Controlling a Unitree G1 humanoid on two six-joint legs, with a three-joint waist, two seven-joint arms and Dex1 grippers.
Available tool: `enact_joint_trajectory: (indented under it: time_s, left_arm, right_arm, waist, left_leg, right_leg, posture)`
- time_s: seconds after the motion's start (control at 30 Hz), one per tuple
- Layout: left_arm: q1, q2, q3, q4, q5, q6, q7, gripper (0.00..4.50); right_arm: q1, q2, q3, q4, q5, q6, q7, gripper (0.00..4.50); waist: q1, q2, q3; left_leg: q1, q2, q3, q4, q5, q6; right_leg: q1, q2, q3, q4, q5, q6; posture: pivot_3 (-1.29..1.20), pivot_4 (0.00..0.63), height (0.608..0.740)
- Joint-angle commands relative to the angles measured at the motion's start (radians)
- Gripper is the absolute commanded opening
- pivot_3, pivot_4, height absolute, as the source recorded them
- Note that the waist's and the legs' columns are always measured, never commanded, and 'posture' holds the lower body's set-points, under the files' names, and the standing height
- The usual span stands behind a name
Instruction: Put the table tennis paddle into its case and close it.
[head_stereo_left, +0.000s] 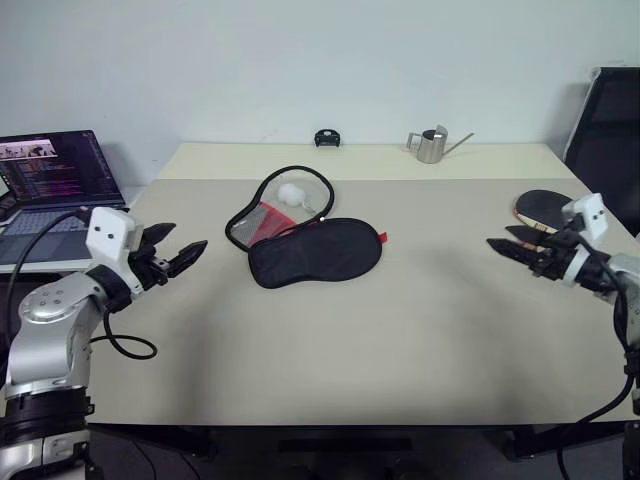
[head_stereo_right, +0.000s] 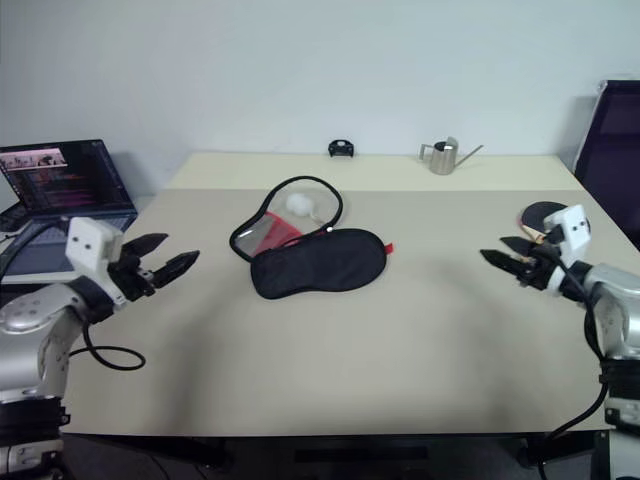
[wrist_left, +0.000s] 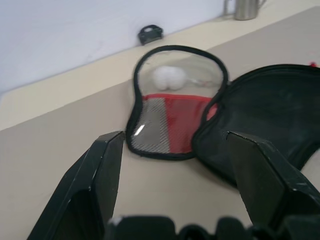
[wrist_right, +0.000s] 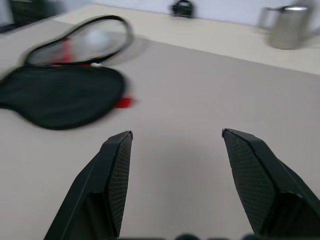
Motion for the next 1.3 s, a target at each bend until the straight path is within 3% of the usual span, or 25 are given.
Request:
enact_joint_trajectory:
  time_s: [0.03, 0.13, 0.17, 0.43, 0.6, 0.87, 1.03, 1.3]
  left_arm:
    - [-0.039, 0.023, -0.016, 0.003, -0.027, -0.006, -0.056, 3.54]
    - [-0.061, 0.032, -0.044, 0.005, -0.05, 0.024, -0.126, 3.54]
    - [-0.068, 0.034, -0.048, 0.006, -0.061, 0.035, -0.145, 3.54]
    - [-0.145, 0.048, -0.077, 0.078, -0.063, 0.054, -0.215, 3.54]
    - [-0.153, 0.046, -0.085, 0.078, -0.06, 0.05, -0.219, 3.54]
    - [-0.154, 0.054, -0.087, 0.076, -0.055, 0.042, -0.214, 3.54]
    - [-0.145, 0.054, -0.083, 0.069, -0.055, 0.042, -0.206, 3.54]
    - [-0.144, 0.05, -0.085, 0.065, -0.054, 0.039, -0.19, 3.54]
  right_arm:
    - [0.005, 0.028, 0.028, -0.133, 0.048, 0.086, -0.047, 3.49]
    - [-0.018, 0.075, 0.086, -0.18, 0.047, 0.133, -0.093, 4.37]
    - [-0.027, 0.085, 0.102, -0.186, 0.043, 0.144, -0.104, 4.44]
    - [-0.177, 0.341, 0.196, -0.114, 0.019, 0.314, -0.376, 4.44]
    - [-0.28, 0.479, 0.21, 0.102, -0.068, 0.284, -0.537, 4.44]
    - [-0.391, 0.571, 0.238, 0.371, -0.168, 0.11, -0.574, 4.44]
    - [-0.435, 0.618, 0.236, 0.443, -0.165, 0.112, -0.557, 4.44]
    - [-0.487, 0.695, 0.181, 0.463, -0.112, 0.186, -0.571, 4.44]
  waist:
    - [0.0, 0.0, 0.0]
    - [-0.002, 0.0, 0.0]
    - [-0.003, 0.0, 0.0]
    - [-0.008, 0.0, 0.0]
    - [-0.006, 0.0, 0.0]
    - [-0.01, 0.0, 0.0]
    - [-0.02, -0.002, -0.001]
    - [-0.035, -0.002, -0.001]
  left_leg:
    - [0.0, 0.0, 0.0, 0.0, 0.0, 0.0]
    - [0.0, 0.0, 0.0, 0.0, 0.0, 0.0]
    - [0.0, 0.0, 0.0, 0.0, 0.0, 0.0]
    - [0.0, 0.0, 0.0, 0.0, 0.0, 0.0]
    - [-0.001, -0.001, 0.0, 0.0, 0.0, -0.001]
    - [-0.005, -0.001, 0.0, 0.0, 0.002, -0.003]
    - [-0.015, -0.001, 0.001, 0.002, 0.003, -0.004]
    - [-0.015, -0.001, 0.001, 0.002, 0.003, -0.005]
  right_leg:
    - [0.0, 0.0, 0.0, 0.0, 0.0, 0.0]
    - [0.0, 0.0, 0.0, 0.0, 0.0, 0.0]
    - [0.0, 0.0, 0.0, 0.0, 0.0, 0.0]
    - [-0.002, 0.001, 0.0, 0.001, 0.0, 0.0]
    - [-0.003, 0.0, 0.001, 0.001, 0.0, 0.0]
    - [-0.007, 0.001, 0.001, 0.002, 0.0, 0.0]
    - [-0.019, 0.0, 0.001, 0.008, 0.0, 0.0]
    - [-0.02, 0.0, 0.002, 0.01, 0.0, 0.0]
  posture:
    - [0.0, 0.15, 0.74]
    - [0.0, 0.15, 0.74]
    - [0.0, 0.15, 0.74]
    - [0.0, 0.15, 0.74]
    - [0.0, 0.15, 0.74]
    - [0.0, 0.15, 0.74]
    - [0.0, 0.15, 0.74]
    - [0.0, 0.15, 0.74]
